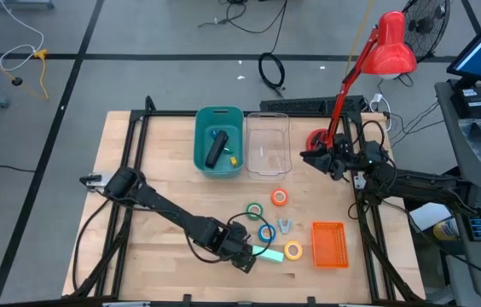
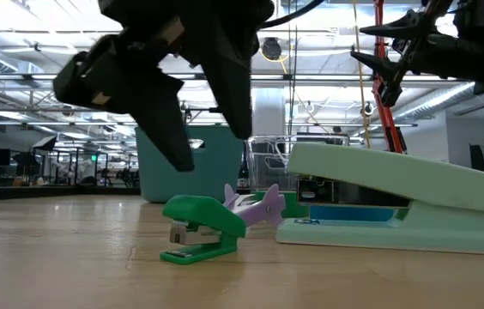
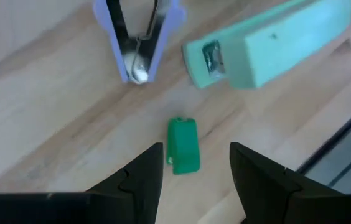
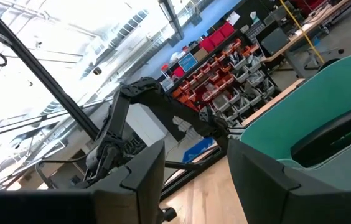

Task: Pick and place Stapler, Stapler remover, tape
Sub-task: Put the small green stapler into the green bin

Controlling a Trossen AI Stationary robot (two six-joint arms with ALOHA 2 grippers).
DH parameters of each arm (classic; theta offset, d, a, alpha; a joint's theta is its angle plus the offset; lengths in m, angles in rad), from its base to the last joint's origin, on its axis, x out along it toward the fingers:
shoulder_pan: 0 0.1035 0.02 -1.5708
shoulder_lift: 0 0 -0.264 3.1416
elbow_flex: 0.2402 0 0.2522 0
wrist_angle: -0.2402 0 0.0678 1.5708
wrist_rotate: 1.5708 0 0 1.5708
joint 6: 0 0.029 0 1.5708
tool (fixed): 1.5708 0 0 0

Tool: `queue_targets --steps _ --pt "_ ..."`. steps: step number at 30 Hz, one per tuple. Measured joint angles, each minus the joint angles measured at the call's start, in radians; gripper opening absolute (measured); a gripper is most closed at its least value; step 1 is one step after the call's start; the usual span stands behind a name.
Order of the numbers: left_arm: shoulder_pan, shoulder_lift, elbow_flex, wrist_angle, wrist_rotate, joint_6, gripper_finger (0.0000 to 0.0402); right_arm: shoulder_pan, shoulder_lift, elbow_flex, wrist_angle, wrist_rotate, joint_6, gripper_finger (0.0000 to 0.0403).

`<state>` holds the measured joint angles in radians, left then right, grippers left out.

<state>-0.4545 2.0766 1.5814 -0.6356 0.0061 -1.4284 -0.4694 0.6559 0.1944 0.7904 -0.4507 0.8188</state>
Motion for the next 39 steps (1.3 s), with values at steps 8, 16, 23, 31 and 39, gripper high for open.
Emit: queue_targets --steps 8,16,23,31,39 --pt "-0.001 0.021 0.0 0.002 0.0 0.01 0.0186 0.0 0.0 0.0 -0.017 0.0 0.0 0.0171" --pt "-0.001 0.09 0.001 0.033 0.039 0.001 0.0186 0.0 0.0 0.0 -0.038 0.0 -0.001 0.0171" --pt "0.0 0.105 0.004 0.027 0.062 -0.017 0.0186 0.0 0.001 0.0 -0.039 0.0 -0.002 0.0171" --pt "0.0 0.106 0.003 -0.009 0.074 -0.016 0.0132 0.0 0.001 0.0 -0.039 0.0 -0.004 0.0171" --pt "0.0 0.107 0.002 -0.005 0.068 0.022 0.0068 0.0 0.001 0.0 -0.04 0.0 -0.004 0.0171"
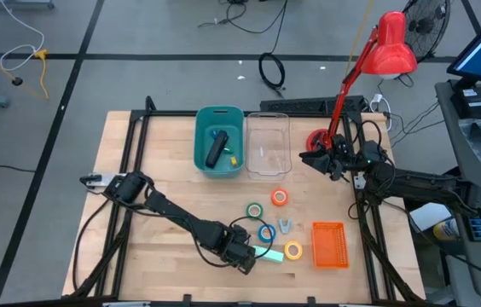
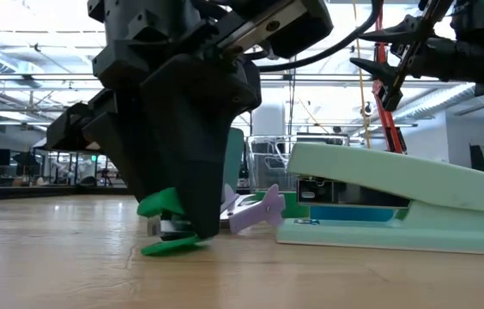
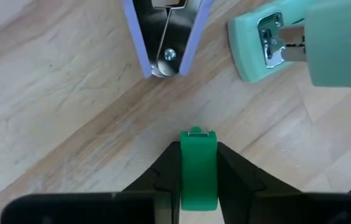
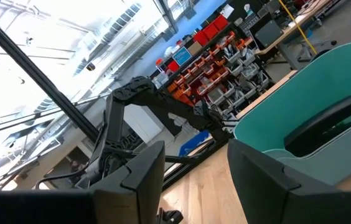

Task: Pick and place Stapler, Stapler remover, tape
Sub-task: Put the small green stapler into the green bin

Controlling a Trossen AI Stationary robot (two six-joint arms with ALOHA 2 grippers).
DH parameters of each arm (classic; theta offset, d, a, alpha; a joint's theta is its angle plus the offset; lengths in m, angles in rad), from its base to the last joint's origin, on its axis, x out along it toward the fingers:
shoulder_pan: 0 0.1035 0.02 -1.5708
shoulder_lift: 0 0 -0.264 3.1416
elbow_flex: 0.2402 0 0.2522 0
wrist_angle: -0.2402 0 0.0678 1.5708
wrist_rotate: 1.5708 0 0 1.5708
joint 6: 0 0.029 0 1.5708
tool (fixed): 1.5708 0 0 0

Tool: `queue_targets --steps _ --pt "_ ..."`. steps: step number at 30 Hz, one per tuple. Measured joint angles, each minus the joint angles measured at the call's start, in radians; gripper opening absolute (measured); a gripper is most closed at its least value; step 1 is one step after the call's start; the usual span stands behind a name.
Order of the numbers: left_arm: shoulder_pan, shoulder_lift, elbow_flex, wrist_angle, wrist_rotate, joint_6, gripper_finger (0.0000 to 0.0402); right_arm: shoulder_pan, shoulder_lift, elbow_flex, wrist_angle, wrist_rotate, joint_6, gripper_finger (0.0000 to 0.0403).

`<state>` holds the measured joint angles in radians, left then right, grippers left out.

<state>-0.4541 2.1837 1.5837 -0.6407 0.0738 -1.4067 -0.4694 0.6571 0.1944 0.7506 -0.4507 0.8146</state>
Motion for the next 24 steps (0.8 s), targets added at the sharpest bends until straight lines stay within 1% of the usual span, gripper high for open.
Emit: queue_targets --steps 4,8,13,15,18,20,24 --pt "0.005 -0.008 -0.001 -0.009 -0.013 0.019 0.0068 0.0 0.0 0.0 0.0 0.0 0.0 0.0171" --pt "0.01 -0.039 -0.006 -0.067 0.005 0.028 0.0068 0.0 0.0 0.0 0.0 0.0 0.0 0.0171" --pt "0.011 -0.164 -0.005 -0.17 0.013 0.044 0.0068 0.0 0.0 0.0 0.0 0.0 0.002 0.0171" --pt "0.011 -0.227 -0.005 -0.224 -0.009 0.043 0.0068 0.0 0.0 0.0 0.0 0.0 0.001 0.0171" --pt "0.018 -0.341 -0.005 -0.317 -0.092 0.032 0.0068 0.0 0.0 0.0 0.0 0.001 0.0 0.0171" --pt "0.033 -0.419 -0.003 -0.385 -0.166 0.017 0.0068 0.0 0.0 0.0 0.0 0.002 0.0 0.0171" --pt "0.1 -0.547 -0.003 -0.5 -0.325 0.037 0.0068 0.0 0.0 0.0 0.0 0.002 0.003 0.0171"
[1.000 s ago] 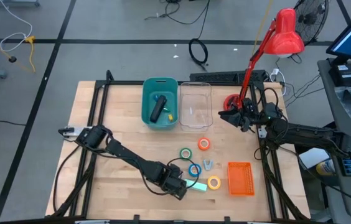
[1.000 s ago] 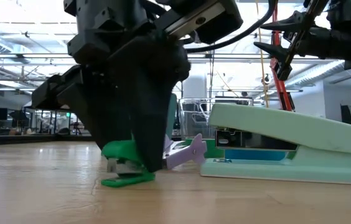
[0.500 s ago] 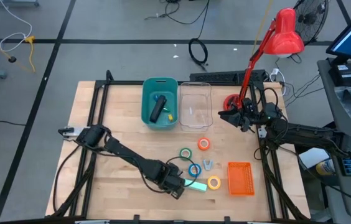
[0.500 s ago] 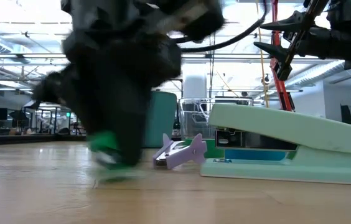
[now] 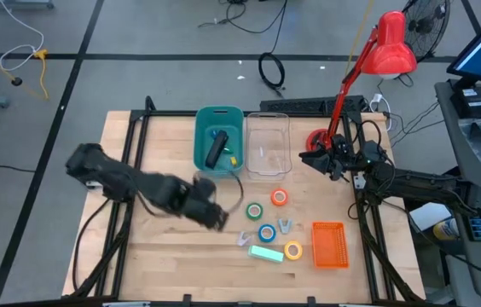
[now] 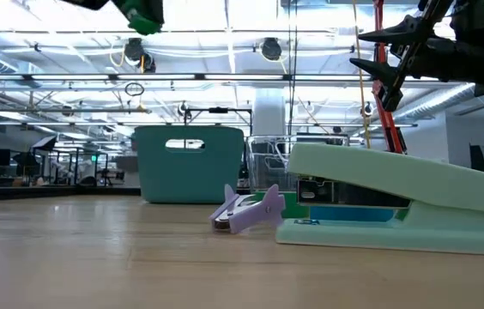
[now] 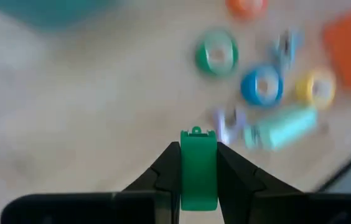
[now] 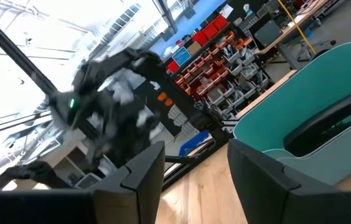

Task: Pick and place Stapler, Stapler remover, tape
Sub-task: Put the small green stapler into the green bin

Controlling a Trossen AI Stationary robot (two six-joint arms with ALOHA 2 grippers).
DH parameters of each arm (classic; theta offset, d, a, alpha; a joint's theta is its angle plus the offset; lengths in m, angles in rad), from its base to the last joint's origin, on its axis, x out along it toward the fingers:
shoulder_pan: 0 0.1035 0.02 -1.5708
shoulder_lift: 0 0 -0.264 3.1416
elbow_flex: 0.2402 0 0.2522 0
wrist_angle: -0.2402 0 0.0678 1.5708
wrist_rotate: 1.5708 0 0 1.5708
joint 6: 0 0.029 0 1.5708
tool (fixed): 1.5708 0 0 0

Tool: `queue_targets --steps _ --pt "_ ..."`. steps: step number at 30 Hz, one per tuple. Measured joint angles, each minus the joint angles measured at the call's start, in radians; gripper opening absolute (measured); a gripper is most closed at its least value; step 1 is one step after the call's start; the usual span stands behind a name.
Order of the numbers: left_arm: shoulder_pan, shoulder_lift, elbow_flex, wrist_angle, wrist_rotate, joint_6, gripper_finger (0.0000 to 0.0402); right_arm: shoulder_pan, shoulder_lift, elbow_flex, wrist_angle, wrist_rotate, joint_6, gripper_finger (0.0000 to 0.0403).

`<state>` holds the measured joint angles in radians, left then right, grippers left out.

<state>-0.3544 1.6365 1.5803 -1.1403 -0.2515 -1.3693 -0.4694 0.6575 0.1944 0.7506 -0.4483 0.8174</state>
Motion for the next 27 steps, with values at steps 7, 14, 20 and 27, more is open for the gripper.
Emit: queue_targets --steps 7,14,20,27 --pt "0.247 -0.087 0.001 -0.034 -0.082 0.273 0.0068 0.0 0.0 0.0 0.0 0.0 0.001 0.0171" --pt "0.537 -0.066 0.0 0.029 -0.021 0.608 0.0068 0.0 0.0 0.0 -0.002 0.001 -0.106 0.0171" --pt "0.737 -0.041 0.001 0.175 0.069 0.901 0.0068 0.0 0.0 0.0 0.0 0.001 -0.323 0.0171" --pt "0.891 0.026 0.003 0.224 0.153 1.09 0.0068 0.0 0.0 0.0 0.001 0.001 -0.41 0.0171"
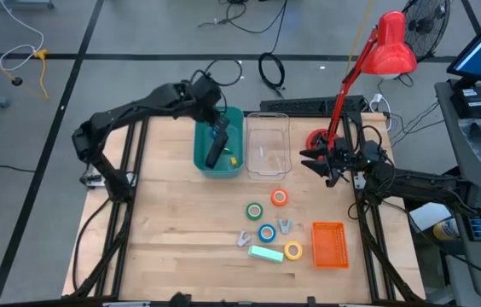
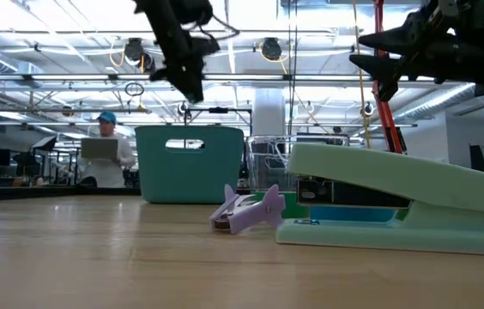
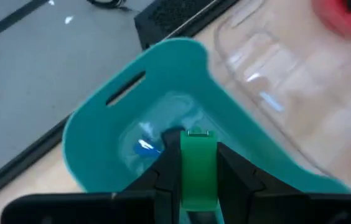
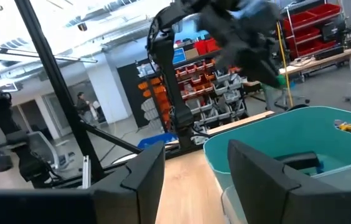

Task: Pick and place Stapler, Stapler remover, tape
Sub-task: Put the small green stapler into the green bin

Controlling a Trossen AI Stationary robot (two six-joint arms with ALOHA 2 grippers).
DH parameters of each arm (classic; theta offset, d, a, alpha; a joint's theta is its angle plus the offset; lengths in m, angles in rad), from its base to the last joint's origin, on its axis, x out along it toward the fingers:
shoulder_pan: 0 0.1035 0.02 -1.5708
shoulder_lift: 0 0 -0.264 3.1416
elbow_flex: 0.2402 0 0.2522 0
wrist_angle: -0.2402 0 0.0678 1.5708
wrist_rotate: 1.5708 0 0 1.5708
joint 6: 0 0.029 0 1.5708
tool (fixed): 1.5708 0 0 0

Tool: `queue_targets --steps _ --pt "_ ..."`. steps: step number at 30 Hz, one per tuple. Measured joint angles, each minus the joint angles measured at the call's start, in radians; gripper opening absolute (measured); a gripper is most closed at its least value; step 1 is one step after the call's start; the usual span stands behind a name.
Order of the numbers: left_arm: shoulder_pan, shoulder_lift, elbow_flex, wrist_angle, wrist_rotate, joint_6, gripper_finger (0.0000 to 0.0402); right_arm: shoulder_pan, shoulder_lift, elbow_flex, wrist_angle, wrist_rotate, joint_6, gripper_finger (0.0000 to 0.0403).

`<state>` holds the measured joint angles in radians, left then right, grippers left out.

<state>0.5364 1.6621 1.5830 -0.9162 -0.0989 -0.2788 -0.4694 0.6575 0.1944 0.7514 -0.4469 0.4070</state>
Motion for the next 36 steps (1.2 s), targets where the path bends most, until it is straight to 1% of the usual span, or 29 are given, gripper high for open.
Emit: queue_targets --steps 7,12,16,20,22,26,28,32,34,36 --pt "0.086 0.114 -0.002 0.017 0.113 0.141 0.0068 0.0 0.0 0.0 0.0 0.0 0.0 0.0171" --pt "0.124 0.177 -0.002 0.065 0.196 0.173 0.0068 0.0 0.0 0.0 -0.001 0.0 -0.001 0.0171" --pt "0.13 0.207 -0.002 0.071 0.211 0.191 0.0068 0.0 0.0 0.0 -0.001 0.0 -0.001 0.0171" --pt "0.126 0.217 -0.002 0.048 0.247 0.167 0.0068 0.0 0.0 0.0 -0.001 0.0 -0.001 0.0171" --pt "0.117 0.217 -0.002 0.003 0.241 0.134 0.0068 0.0 0.0 0.0 0.0 0.0 -0.001 0.0171" --pt "0.098 0.217 -0.002 -0.062 0.169 0.063 0.0068 0.0 0.0 0.0 -0.001 0.0 -0.002 0.0171" --pt "0.093 0.217 -0.002 -0.083 0.159 0.039 0.0068 0.0 0.0 0.0 -0.001 0.0 -0.011 0.0171" --pt "0.061 0.217 -0.002 -0.069 0.114 0.046 0.0068 0.0 0.0 0.0 -0.001 0.0 -0.051 0.0171" --pt "0.045 0.217 -0.002 -0.067 0.113 0.056 0.0068 0.0 0.0 0.0 -0.001 0.0 -0.062 0.0171" --pt "0.032 0.217 -0.002 -0.058 0.141 0.087 0.0068 0.0 0.0 0.0 -0.001 0.0 -0.063 0.0171"
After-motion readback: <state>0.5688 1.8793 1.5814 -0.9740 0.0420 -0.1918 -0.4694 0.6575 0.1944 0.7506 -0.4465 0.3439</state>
